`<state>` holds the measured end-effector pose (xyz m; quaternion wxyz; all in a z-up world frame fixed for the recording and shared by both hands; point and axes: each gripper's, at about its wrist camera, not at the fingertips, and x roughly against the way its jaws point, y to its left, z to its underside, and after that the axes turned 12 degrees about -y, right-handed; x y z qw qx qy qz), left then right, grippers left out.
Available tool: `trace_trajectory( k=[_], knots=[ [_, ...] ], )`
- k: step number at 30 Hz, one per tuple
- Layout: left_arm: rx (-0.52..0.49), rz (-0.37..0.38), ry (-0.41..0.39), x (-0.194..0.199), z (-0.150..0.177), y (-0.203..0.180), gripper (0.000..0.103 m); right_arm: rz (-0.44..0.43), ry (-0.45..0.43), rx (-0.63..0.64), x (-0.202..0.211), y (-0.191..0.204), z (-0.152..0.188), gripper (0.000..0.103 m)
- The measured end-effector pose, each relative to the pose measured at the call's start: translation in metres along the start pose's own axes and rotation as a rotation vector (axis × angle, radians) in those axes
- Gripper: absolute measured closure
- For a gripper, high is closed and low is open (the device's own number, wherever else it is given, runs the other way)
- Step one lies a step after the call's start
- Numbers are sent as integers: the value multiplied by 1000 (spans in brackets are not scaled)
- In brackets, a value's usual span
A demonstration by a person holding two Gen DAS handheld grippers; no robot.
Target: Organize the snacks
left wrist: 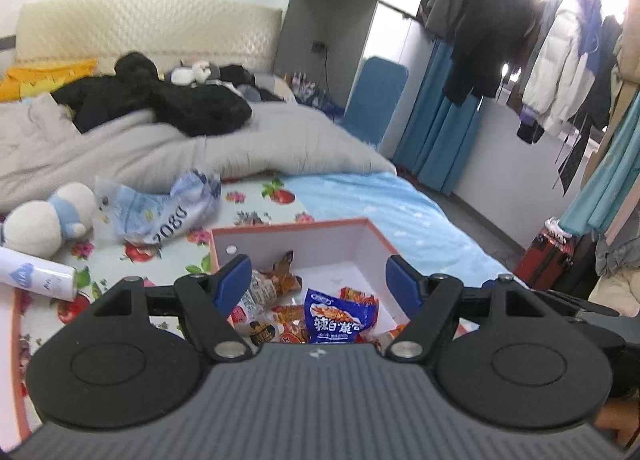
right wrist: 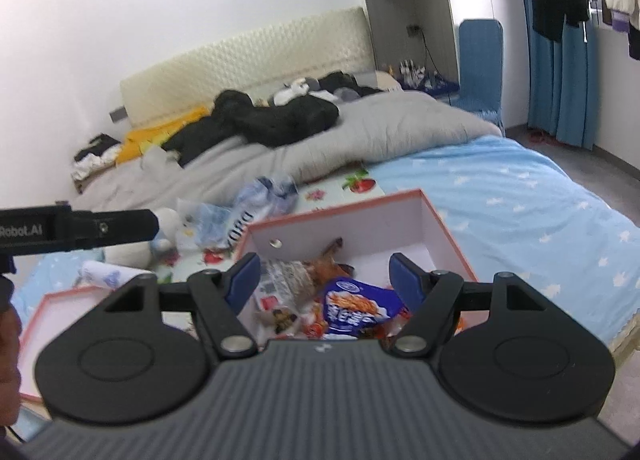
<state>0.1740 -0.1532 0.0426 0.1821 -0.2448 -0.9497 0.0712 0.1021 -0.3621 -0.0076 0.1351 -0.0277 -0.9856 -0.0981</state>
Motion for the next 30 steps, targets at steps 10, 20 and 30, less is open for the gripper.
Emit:
trace_trajectory(
  k=[10, 20, 30],
  knots=[
    [-31, 4, -50, 74, 1, -18, 25, 19, -83, 0, 61, 10, -8, 30],
    [-8, -2, -11, 116, 43, -23, 25, 75, -100, -10, 111, 10, 18, 30],
    [-43, -45, -21, 141, 65, -31, 25, 51, -78, -9, 139, 16, 43, 30]
  ],
)
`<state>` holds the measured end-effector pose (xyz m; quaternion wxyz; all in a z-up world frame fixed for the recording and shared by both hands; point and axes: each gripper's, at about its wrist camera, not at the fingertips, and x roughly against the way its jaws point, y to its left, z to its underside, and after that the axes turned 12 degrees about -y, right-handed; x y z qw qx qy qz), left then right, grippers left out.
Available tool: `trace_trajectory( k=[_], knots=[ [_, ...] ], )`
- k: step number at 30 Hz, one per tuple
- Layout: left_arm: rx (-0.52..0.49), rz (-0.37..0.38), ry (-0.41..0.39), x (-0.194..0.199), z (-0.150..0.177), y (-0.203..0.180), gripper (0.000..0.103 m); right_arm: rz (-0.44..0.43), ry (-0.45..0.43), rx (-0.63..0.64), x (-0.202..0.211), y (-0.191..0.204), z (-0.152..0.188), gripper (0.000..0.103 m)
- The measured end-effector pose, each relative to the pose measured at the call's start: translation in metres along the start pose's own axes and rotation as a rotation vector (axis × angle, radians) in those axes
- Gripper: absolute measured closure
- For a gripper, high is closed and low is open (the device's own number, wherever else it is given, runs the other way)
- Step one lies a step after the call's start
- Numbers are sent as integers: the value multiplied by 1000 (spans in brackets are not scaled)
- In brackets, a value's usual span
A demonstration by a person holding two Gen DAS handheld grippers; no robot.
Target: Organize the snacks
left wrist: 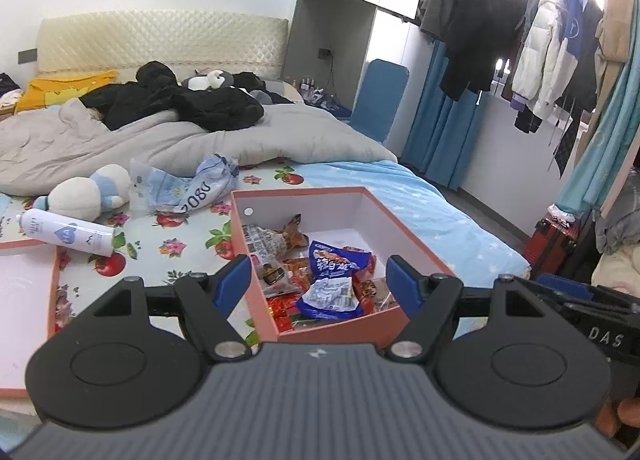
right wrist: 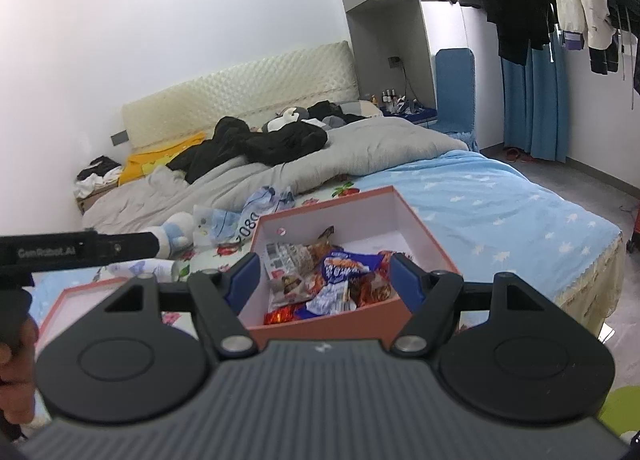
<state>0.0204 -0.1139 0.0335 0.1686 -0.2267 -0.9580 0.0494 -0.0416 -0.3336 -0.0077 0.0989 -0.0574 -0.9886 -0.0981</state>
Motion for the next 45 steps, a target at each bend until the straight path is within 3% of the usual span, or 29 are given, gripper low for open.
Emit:
trace_trajectory(
  k=[15, 45],
  knots=[
    [11, -24, 37, -6, 24, 11, 25, -6, 42, 18, -12, 0, 25, 30],
    [13, -45, 47, -36, 45, 28, 25, 8, 53, 62, -30, -1, 34, 30]
  ],
)
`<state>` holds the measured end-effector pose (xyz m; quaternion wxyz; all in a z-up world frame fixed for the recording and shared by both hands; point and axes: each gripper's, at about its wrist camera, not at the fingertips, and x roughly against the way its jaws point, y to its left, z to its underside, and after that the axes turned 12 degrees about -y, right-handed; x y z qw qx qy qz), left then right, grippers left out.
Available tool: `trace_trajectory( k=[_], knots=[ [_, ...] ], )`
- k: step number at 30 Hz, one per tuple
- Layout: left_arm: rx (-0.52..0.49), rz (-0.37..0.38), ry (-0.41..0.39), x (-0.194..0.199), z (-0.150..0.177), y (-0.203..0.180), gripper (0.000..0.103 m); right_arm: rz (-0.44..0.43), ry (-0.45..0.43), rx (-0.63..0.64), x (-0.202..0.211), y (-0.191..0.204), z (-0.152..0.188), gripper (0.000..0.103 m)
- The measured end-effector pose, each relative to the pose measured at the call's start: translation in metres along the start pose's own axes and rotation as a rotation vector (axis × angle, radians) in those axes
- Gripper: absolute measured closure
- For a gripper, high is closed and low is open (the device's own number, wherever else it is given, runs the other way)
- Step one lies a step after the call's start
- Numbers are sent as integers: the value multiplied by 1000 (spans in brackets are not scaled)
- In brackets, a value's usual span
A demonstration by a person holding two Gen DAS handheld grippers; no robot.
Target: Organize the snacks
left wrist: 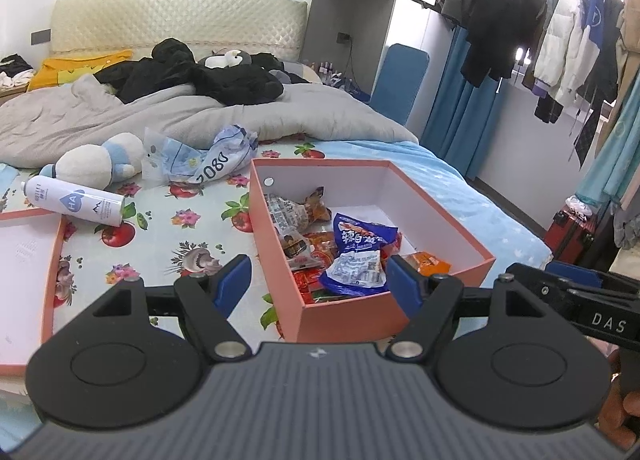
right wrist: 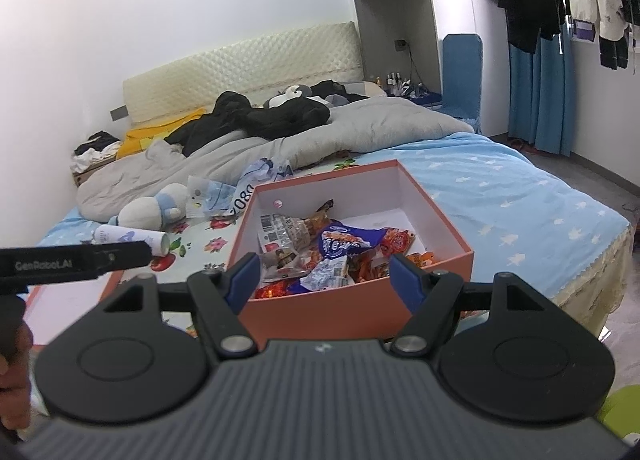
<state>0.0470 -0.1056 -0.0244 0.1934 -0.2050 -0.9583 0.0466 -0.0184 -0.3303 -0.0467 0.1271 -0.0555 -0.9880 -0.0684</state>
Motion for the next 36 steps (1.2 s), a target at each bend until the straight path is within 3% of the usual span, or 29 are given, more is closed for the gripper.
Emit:
trace_trajectory(
  k=[9, 11, 14, 16, 19, 36],
  knots=[
    [29, -12, 27, -12, 7, 13, 25, 9, 15, 5, -9, 2, 9, 30],
    [33, 11, 21, -13, 7, 14, 13, 6, 16, 3, -11, 2, 9, 30],
    [25, 28, 19, -16, 6, 13, 4, 5, 14, 12, -14, 1, 10, 30],
    [10, 22, 22, -18, 7, 11, 2, 9, 11, 10, -17, 0, 10, 9],
    [5, 5, 33, -21, 8, 11, 2, 6, 11, 2, -20, 0, 11, 0],
    [22, -46, 37, -21, 7, 20, 2, 10, 30, -5, -24, -1, 16, 0]
  ],
)
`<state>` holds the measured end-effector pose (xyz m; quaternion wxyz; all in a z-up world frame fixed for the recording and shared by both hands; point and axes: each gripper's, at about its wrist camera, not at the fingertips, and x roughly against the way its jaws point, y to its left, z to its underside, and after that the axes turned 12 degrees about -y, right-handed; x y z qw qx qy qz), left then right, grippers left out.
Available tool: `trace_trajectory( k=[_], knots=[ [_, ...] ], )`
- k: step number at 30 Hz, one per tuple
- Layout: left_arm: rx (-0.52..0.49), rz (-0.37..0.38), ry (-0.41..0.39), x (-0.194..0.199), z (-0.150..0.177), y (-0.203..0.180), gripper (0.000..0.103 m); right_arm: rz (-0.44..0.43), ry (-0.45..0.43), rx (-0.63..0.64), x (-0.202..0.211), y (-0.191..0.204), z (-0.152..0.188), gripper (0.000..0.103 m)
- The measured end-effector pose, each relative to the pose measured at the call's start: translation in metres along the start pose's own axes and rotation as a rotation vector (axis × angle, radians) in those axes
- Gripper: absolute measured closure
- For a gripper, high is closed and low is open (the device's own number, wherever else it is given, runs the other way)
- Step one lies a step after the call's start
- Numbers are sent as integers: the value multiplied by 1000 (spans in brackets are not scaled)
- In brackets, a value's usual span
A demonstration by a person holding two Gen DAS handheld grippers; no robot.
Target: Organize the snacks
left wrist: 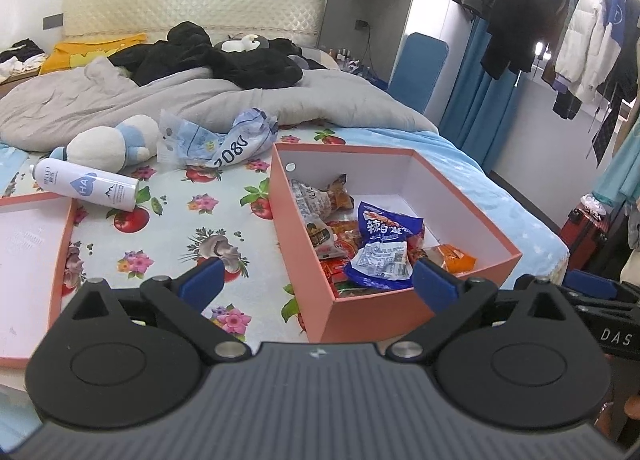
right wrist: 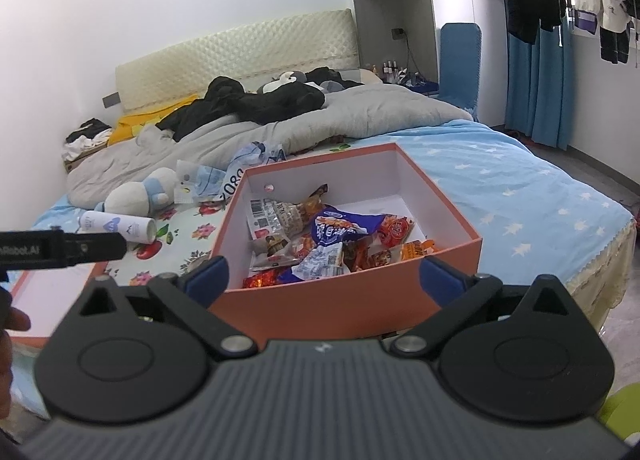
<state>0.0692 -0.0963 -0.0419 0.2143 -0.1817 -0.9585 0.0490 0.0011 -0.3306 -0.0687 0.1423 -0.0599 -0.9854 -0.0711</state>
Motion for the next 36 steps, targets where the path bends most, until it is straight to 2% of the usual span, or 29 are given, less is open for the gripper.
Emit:
trace_trajectory(
  k=[14, 36],
  knots=[
    [12, -19, 6, 1, -1, 1, 1, 19, 1, -6, -1, -2, -1, 0],
    [-2, 2, 12, 0, 2, -4, 2, 30, 6, -8, -2, -2, -1, 0]
  ],
)
